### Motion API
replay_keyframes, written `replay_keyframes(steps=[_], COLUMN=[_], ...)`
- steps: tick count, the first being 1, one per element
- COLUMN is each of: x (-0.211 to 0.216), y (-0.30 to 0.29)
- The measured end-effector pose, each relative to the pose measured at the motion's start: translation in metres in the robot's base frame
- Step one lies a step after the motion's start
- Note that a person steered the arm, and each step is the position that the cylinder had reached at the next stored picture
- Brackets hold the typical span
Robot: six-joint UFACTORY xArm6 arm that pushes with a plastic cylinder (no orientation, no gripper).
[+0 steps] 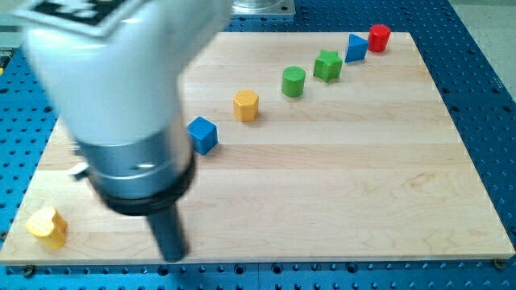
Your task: Place the yellow heart at the bottom left corner
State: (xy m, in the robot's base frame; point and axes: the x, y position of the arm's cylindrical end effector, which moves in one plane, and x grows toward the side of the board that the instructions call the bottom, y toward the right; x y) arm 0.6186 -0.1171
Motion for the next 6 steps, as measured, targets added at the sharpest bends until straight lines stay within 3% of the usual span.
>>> replay_keyframes(steps=[3,4,6], x=[-0.001,-0.001,-0.001], y=[-0.060,-0.134,-0.180])
